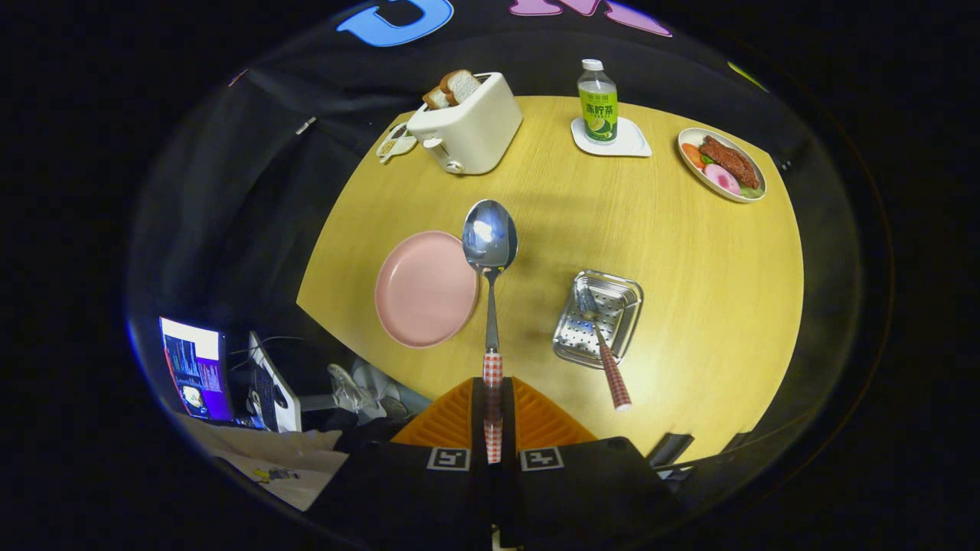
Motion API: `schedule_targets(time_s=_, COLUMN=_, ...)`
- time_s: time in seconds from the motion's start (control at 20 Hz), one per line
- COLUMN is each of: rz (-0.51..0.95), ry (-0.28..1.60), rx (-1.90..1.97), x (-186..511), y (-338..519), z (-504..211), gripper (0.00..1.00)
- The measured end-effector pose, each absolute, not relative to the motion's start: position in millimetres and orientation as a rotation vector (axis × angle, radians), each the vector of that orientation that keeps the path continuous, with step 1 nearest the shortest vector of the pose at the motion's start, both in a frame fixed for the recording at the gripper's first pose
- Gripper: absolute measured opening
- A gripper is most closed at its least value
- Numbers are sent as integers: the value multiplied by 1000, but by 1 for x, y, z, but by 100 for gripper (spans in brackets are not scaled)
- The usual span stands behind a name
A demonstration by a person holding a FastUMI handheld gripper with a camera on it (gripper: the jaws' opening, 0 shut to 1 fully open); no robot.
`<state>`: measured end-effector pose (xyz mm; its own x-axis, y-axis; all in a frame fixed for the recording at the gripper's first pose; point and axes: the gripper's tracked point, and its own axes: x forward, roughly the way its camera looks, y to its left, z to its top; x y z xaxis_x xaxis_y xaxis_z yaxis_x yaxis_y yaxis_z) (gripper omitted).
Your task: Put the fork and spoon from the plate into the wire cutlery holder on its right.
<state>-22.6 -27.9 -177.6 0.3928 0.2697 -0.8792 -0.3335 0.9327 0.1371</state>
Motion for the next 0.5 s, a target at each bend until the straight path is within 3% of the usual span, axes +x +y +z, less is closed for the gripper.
schedule_targets(time_s=0.5, rz=412, ry=1342, rx=-219, x=-31, y=-110, z=-184, gripper=9)
